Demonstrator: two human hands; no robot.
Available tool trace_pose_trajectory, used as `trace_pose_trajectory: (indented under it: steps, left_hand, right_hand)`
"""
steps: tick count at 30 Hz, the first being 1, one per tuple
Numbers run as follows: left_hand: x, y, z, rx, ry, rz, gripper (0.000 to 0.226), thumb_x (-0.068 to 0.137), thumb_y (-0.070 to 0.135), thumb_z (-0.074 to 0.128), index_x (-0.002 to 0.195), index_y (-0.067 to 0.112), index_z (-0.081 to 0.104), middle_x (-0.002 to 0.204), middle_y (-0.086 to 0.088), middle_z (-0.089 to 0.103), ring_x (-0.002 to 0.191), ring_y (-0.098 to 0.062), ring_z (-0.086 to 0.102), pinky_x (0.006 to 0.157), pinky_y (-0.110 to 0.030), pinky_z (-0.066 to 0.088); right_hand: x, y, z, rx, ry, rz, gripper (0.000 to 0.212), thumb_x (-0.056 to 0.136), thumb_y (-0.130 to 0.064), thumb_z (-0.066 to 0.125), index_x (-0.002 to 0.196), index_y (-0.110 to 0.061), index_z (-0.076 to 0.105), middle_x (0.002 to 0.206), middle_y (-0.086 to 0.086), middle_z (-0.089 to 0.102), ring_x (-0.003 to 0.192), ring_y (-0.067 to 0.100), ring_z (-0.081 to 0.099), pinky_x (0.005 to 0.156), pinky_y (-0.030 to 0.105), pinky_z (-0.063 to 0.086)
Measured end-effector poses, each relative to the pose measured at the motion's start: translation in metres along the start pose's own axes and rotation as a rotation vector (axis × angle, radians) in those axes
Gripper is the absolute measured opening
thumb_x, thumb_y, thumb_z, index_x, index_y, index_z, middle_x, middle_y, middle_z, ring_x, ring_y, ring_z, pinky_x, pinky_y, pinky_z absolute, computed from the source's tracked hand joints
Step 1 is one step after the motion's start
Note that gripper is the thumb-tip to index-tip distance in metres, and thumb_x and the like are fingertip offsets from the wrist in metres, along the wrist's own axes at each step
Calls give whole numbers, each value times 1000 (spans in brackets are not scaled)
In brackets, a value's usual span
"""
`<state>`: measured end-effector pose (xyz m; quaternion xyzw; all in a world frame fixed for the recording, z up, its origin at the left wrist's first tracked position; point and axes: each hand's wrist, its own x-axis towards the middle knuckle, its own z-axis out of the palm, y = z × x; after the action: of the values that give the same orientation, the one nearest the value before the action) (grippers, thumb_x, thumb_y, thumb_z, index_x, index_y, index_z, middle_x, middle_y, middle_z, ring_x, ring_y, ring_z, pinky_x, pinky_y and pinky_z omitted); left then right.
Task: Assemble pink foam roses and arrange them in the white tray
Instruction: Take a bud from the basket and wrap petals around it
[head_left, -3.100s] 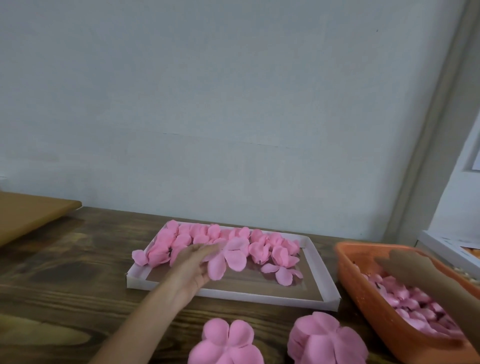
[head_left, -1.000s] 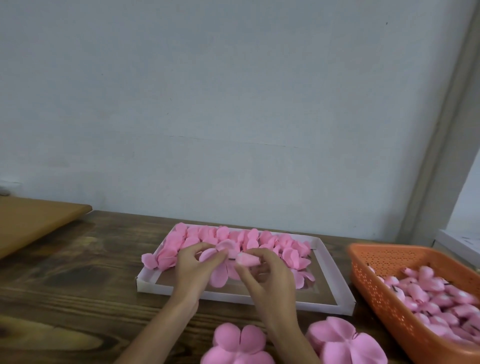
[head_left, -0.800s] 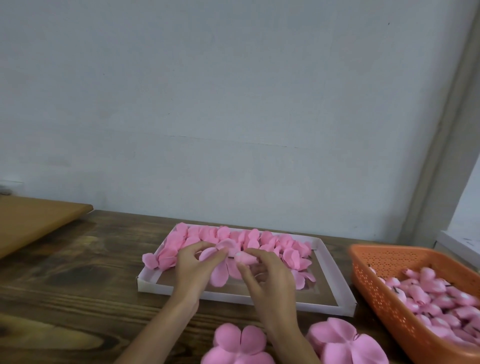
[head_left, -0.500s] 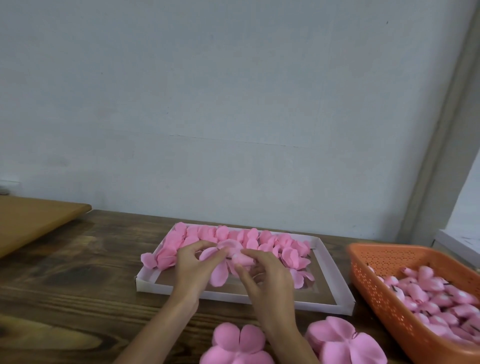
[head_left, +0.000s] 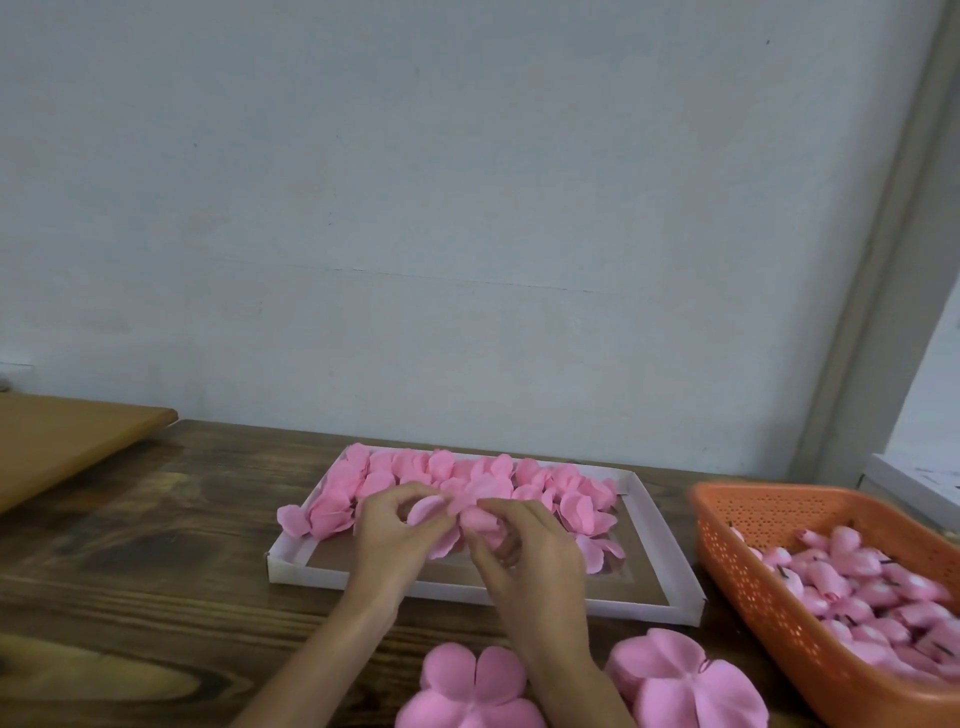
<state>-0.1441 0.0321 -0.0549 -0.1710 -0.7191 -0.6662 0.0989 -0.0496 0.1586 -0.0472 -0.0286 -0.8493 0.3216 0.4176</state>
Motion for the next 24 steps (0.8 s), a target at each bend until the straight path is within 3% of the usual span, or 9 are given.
trace_pose_trajectory:
  steps: [4,9,12,16,20,24]
  left_hand:
    - [1,2,-2,19,-47,22,11,88,25,83,99,26,82,89,14,79,86,2,70,74,-23,55]
    - [-2,9,-2,23,-123,88,32,81,52,75,99,27,83,88,12,79,88,-1,71,69,-10,52]
    - [-3,9,0,51,-160,147,22,84,42,78,97,25,84,85,12,80,88,-4,73,75,-12,54]
    - [-1,8,-1,83,-139,168,16,90,29,80,105,25,83,95,18,80,97,3,71,80,-10,54]
    - [-1,8,-2,44,-138,136,10,96,26,73,100,27,83,92,15,79,91,0,71,73,-14,55]
    - [-3,7,-1,-55,-133,22,14,98,25,71,93,27,83,89,5,80,87,-10,73,70,-25,61]
  right_hand:
    - [1,-3,-3,-15,-6,13,24,85,-32,80,109,-31,75,91,-16,66,67,1,58,63,12,45]
    - [2,-2,-2,-31,-17,69,24,83,-32,81,106,-32,75,85,-17,64,69,5,60,63,11,42]
    - [2,1,0,-29,-22,90,24,81,-35,82,104,-31,76,83,-17,65,66,6,60,65,11,41]
    - [1,1,1,30,-5,136,19,81,-38,81,98,-32,75,81,-17,69,67,8,63,67,28,53]
    - [3,2,-1,133,2,163,14,82,-37,80,93,-31,73,78,-16,69,69,8,65,67,36,56]
    - [4,1,-4,209,25,170,20,82,-33,83,96,-41,70,84,-16,71,72,9,68,68,35,59]
